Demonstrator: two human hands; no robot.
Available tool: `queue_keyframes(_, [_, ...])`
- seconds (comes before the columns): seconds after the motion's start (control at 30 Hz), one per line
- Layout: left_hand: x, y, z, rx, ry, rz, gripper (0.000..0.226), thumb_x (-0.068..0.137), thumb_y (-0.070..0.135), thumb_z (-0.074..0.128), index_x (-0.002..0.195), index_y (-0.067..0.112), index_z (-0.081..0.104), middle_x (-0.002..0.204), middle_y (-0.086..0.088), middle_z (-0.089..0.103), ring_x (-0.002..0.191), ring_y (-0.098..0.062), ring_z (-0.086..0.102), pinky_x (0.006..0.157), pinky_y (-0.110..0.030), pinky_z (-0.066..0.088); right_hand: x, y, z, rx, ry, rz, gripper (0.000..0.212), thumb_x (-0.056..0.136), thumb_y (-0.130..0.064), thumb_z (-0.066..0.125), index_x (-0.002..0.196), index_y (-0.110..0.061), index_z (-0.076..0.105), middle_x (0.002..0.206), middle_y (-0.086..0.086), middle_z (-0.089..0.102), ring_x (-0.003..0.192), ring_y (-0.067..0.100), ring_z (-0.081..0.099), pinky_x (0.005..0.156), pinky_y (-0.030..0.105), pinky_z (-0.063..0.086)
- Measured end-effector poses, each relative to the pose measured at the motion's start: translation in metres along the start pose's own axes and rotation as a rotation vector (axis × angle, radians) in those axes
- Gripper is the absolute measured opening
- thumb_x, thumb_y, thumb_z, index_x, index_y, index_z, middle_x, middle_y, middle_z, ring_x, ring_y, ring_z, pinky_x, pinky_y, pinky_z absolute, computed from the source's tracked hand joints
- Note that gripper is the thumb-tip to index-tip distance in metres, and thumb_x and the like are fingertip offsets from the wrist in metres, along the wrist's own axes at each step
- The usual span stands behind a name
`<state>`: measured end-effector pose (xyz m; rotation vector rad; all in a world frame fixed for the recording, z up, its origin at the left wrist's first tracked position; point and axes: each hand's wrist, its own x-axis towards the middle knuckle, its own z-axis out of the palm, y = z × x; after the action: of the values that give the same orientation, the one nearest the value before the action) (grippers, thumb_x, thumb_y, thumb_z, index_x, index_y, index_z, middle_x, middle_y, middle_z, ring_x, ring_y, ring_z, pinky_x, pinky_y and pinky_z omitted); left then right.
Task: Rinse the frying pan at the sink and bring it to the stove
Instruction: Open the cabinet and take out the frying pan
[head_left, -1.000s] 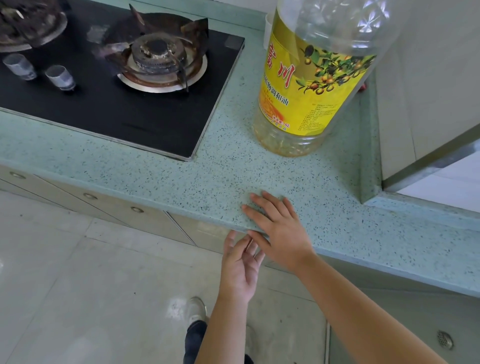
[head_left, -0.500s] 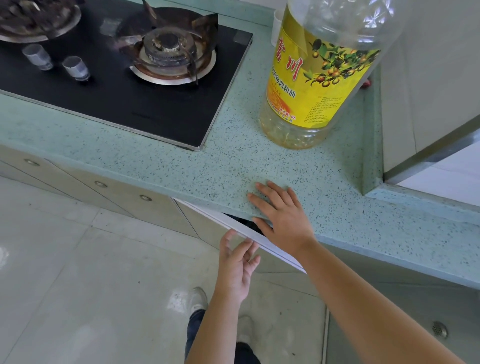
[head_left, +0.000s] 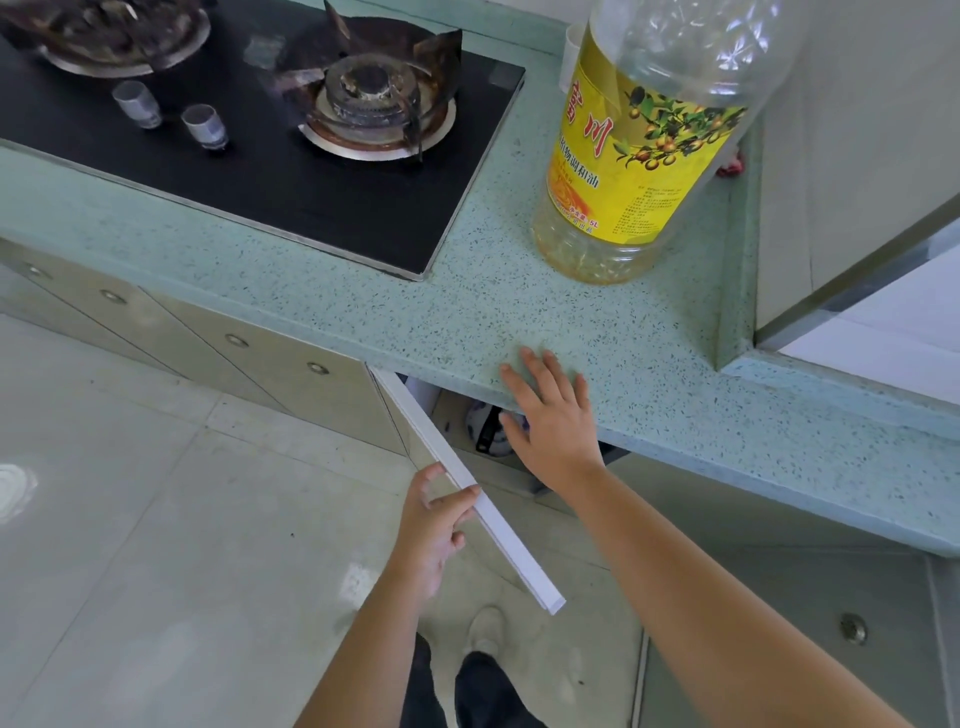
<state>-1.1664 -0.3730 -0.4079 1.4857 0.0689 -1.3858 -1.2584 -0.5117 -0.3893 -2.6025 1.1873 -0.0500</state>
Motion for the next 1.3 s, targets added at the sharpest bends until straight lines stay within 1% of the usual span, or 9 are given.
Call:
queue_keyframes(0.27, [-0.017,0.011,-0.049,0.292,0.043,0.015,0.054,0.085,0.011,0.066,0.133,0.021,0.044,0.089,-0.011,0.067,0.084,-0.020,0.061,0.055,-0.026,0.036,-0.021,-0.037,0.007,-0.006,-0.057,0.017,0.056,0.095,-0.027,0.042,0.147,-0.017,0.025,0.158,0.008,0.013,0.146,0.031,0.001,0.115,0.056,0.003])
queue_keyframes(0.43, [-0.026,0.026,-0.086,0.434,0.059,0.044,0.059,0.085,0.011,0.066,0.138,0.013,0.042,0.078,-0.005,0.054,0.073,-0.010,0.055,0.076,-0.027,0.039,-0.025,-0.061,0.008,-0.031,-0.120,0.096,0.059,0.097,-0.033,0.034,0.150,-0.022,0.011,0.160,0.003,-0.004,0.146,0.025,-0.012,0.116,0.051,-0.005])
queue_keyframes(0.57, [-0.033,0.042,-0.117,0.606,0.103,0.099,0.056,0.083,0.017,0.068,0.135,0.014,0.047,0.082,0.001,0.054,0.084,-0.014,0.057,0.076,-0.022,0.040,-0.028,-0.088,0.010,-0.013,-0.147,0.104,0.059,0.097,-0.034,0.034,0.150,-0.022,0.010,0.160,0.001,-0.004,0.146,0.023,-0.011,0.116,0.050,-0.005])
queue_keyframes(0.7, [-0.038,0.063,-0.141,0.713,0.132,0.165,0.035,0.083,0.012,0.067,0.117,0.015,0.060,0.076,0.014,0.056,0.071,-0.005,0.056,0.061,-0.013,0.040,-0.029,-0.113,0.010,0.018,-0.132,0.127,0.058,0.097,-0.033,0.034,0.150,-0.022,0.012,0.160,0.000,-0.001,0.146,0.022,-0.009,0.116,0.049,-0.006])
queue_keyframes(0.77, [-0.036,0.073,-0.152,0.785,0.136,0.178,0.029,0.083,0.015,0.067,0.111,0.021,0.063,0.090,0.007,0.063,0.089,-0.017,0.060,0.071,-0.019,0.042,-0.028,-0.122,0.011,0.019,-0.127,0.134,0.058,0.096,-0.033,0.035,0.149,-0.022,0.013,0.160,0.000,0.001,0.147,0.022,-0.007,0.116,0.050,-0.005])
queue_keyframes(0.83, [-0.035,0.083,-0.160,0.862,0.150,0.190,0.047,0.083,0.018,0.067,0.128,0.014,0.055,0.116,-0.005,0.061,0.106,-0.019,0.056,0.082,-0.024,0.040,-0.026,-0.131,0.012,0.020,-0.121,0.142,0.059,0.096,-0.033,0.035,0.149,-0.022,0.013,0.160,0.000,0.002,0.147,0.023,-0.006,0.116,0.050,-0.005])
queue_keyframes(0.93, [-0.030,0.090,-0.166,0.915,0.141,0.202,0.053,0.083,0.018,0.066,0.133,0.010,0.050,0.116,-0.007,0.060,0.103,-0.019,0.056,0.081,-0.023,0.038,-0.024,-0.142,0.015,0.028,-0.126,0.156,0.059,0.096,-0.032,0.035,0.150,-0.022,0.012,0.160,0.000,0.002,0.147,0.022,-0.006,0.116,0.050,-0.004])
queue_keyframes(1.03, [-0.027,0.083,-0.166,0.980,0.124,0.216,0.051,0.083,0.022,0.064,0.131,0.014,0.050,0.095,0.001,0.056,0.082,-0.014,0.055,0.070,-0.022,0.041,-0.023,-0.149,0.019,0.032,-0.123,0.167,0.059,0.096,-0.031,0.036,0.149,-0.023,0.012,0.160,0.000,0.003,0.147,0.022,-0.005,0.116,0.051,-0.003])
queue_keyframes(1.3, [-0.018,0.067,-0.165,1.296,0.250,0.338,0.062,0.084,0.034,0.060,0.139,0.017,0.038,0.133,-0.009,0.043,0.119,-0.026,0.044,0.099,-0.038,0.041,-0.027,-0.140,0.032,0.051,-0.119,0.219,0.058,0.095,-0.032,0.036,0.149,-0.023,0.015,0.159,0.000,0.005,0.147,0.022,-0.005,0.116,0.049,-0.004])
